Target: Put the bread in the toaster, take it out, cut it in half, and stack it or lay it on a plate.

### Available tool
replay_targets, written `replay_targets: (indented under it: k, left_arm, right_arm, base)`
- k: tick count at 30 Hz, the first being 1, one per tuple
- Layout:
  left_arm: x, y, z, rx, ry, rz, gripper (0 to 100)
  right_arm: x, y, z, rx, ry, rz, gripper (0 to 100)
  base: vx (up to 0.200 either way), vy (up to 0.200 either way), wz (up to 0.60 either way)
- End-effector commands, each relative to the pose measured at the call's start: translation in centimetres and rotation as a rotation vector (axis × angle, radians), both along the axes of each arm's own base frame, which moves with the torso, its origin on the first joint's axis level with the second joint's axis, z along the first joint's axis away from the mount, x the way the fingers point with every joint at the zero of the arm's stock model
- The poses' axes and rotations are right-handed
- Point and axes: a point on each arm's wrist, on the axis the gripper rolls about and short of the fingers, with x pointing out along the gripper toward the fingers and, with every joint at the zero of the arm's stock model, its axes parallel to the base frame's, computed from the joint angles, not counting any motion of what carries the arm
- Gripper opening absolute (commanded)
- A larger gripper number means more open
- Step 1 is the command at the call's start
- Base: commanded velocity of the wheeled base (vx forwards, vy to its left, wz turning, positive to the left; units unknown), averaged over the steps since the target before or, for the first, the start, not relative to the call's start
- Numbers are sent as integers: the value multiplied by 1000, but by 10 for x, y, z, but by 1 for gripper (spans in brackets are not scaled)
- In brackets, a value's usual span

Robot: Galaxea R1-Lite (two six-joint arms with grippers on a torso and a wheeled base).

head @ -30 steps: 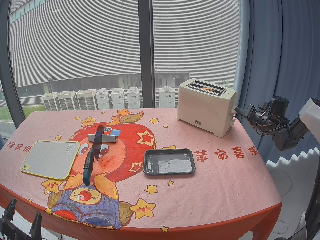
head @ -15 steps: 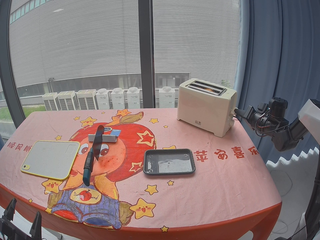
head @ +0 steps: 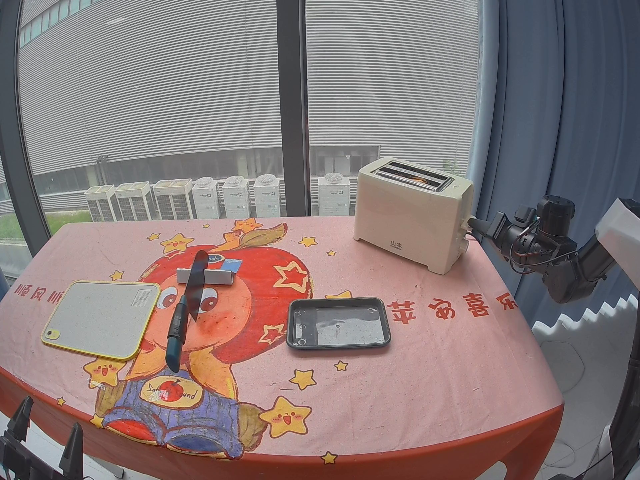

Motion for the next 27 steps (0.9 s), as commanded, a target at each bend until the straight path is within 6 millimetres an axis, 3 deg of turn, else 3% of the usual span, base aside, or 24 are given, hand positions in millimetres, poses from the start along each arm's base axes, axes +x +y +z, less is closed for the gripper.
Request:
replay_targets:
  k: [1, 27]
  left_arm:
    - [0, 0, -5, 0, 1, 0, 100]
    - [0, 0, -5, 1, 1, 0, 100]
  right_arm:
    - [0, 0, -1, 0, 4, 1, 0]
    - [1, 1, -9, -2, 22, 2, 0]
  base:
    - [0, 0, 0]
    - [0, 0, 0]
